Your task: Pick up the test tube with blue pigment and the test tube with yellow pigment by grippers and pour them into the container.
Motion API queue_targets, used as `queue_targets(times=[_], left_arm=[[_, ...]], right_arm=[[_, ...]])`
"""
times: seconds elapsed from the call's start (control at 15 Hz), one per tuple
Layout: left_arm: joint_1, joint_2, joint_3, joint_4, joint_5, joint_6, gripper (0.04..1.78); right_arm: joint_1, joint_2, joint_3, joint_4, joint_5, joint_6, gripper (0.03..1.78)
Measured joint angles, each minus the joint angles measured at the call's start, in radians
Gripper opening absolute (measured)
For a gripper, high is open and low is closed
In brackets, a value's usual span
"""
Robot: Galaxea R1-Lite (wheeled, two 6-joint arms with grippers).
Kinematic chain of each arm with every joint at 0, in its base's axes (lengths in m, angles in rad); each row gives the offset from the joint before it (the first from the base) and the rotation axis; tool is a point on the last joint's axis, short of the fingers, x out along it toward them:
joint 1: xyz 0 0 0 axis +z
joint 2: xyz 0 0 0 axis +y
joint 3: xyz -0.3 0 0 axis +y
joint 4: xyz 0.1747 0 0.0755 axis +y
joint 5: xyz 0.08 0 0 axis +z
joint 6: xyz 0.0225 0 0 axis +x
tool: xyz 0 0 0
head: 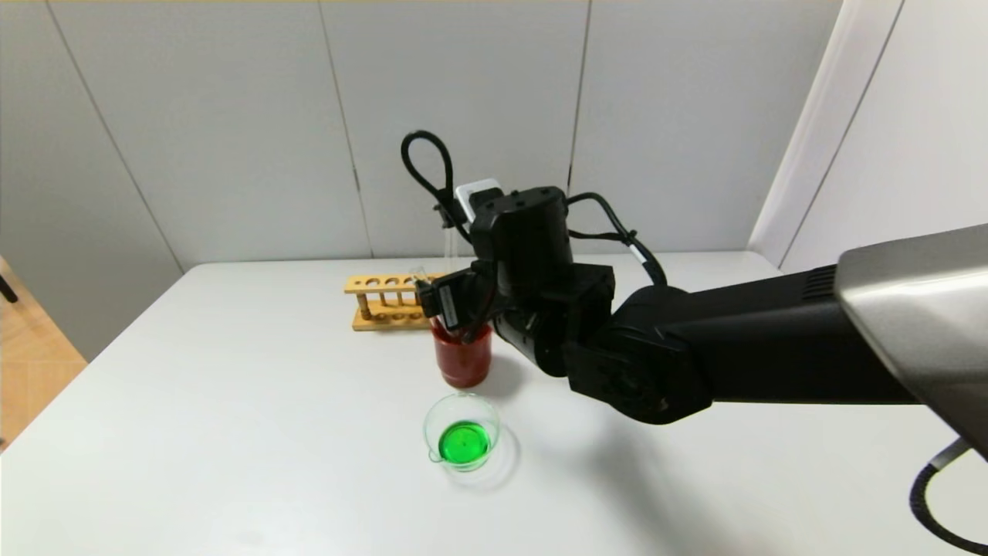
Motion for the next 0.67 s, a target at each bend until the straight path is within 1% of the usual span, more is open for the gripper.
queue_targets(times=[0.4,0.67], left_arm=[[0.0,0.0,0.0,0.0,0.0,0.0,1.71],[0.0,0.0,0.0,0.0,0.0,0.0,1.71]], right_arm=[[-0.034,-0.151,0.034,0.001,-0.006,0.001,1.74],[-0.079,-0.236,0.116,-0.002,-0.011,0.01,1.74]])
